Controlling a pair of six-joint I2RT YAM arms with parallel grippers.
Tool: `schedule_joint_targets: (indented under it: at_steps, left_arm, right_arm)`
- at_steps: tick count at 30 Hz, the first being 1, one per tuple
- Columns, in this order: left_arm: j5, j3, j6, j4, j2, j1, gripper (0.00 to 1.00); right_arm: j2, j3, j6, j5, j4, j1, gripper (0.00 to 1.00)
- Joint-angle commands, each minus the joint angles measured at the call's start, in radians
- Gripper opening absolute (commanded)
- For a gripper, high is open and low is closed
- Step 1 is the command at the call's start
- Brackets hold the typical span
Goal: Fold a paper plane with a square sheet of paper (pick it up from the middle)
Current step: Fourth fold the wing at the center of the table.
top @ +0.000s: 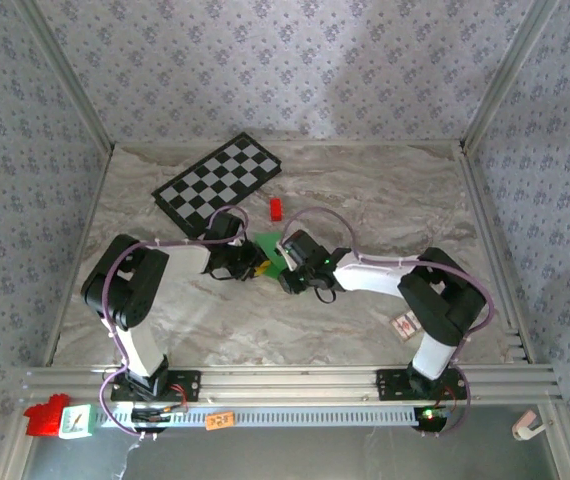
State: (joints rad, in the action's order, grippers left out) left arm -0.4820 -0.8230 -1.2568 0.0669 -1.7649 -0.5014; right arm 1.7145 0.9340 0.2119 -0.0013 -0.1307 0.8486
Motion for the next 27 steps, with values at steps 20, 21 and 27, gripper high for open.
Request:
schedule_joint_targets:
  at_steps: [20,21,27]
  left_arm:
    - [0.005,-0.005,0.017,-0.091,-0.030,-0.011,0.22]
    - [0.005,-0.004,0.017,-0.092,-0.031,-0.011,0.22]
    - [0.003,-0.005,0.017,-0.093,-0.028,-0.011,0.22]
  right_arm:
    - [0.019,0.040,-0.012,0.268,-0.084,0.079,0.33]
    - [0.019,0.040,-0.014,0.268,-0.083,0.081,0.32]
    - [0.033,0.051,-0.011,0.268,-0.099,0.082,0.26]
